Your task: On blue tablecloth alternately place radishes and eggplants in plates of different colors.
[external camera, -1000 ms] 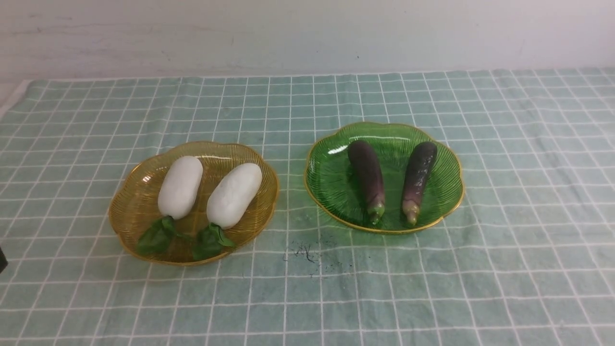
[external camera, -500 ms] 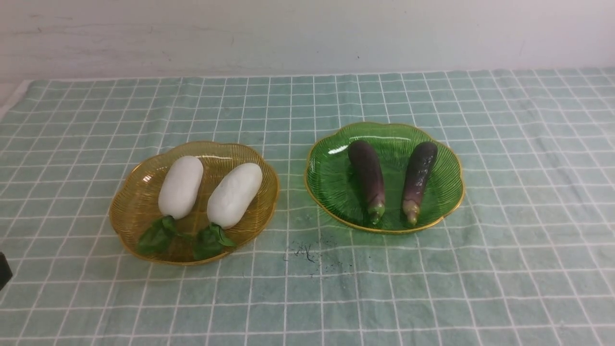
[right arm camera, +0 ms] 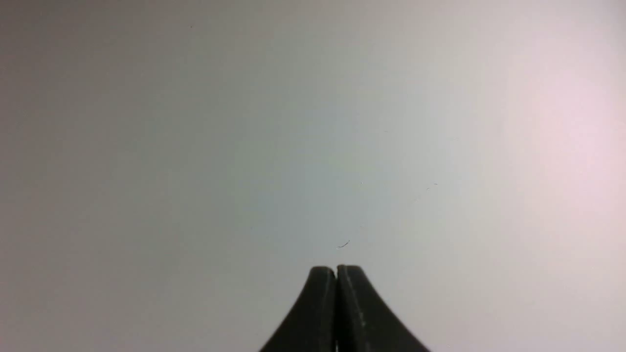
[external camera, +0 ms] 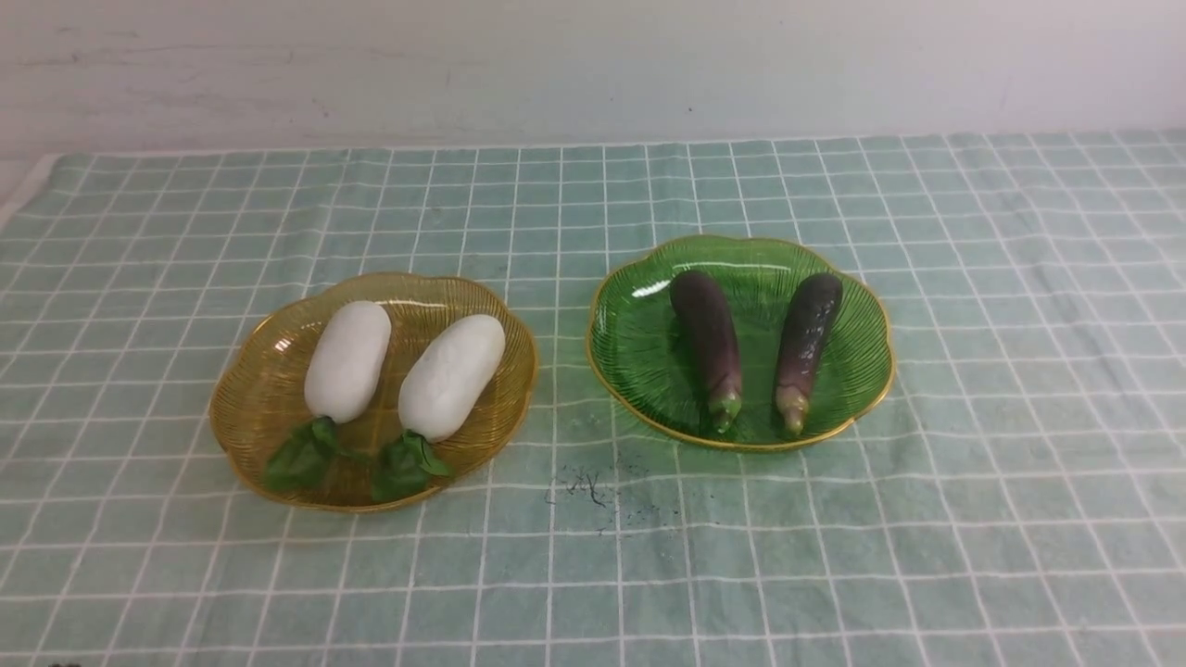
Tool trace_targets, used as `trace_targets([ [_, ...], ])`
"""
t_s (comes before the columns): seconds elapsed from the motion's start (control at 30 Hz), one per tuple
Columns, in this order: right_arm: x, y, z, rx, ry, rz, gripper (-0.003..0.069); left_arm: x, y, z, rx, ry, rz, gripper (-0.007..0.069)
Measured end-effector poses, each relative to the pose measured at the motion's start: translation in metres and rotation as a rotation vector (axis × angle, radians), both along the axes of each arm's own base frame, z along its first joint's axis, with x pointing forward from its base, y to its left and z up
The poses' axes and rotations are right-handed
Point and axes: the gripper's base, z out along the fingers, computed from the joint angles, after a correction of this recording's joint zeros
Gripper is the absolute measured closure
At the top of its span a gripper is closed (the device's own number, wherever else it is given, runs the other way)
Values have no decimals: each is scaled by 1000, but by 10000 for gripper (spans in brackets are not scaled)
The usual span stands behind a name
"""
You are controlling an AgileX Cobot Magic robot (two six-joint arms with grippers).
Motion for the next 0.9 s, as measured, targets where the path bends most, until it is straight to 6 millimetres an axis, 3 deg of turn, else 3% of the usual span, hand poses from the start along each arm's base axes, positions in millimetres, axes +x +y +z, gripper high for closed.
trace_targets([
  [0.9,0,0,0,-31,-4,-18,673,1,0,-2,2,-23,-2,632],
])
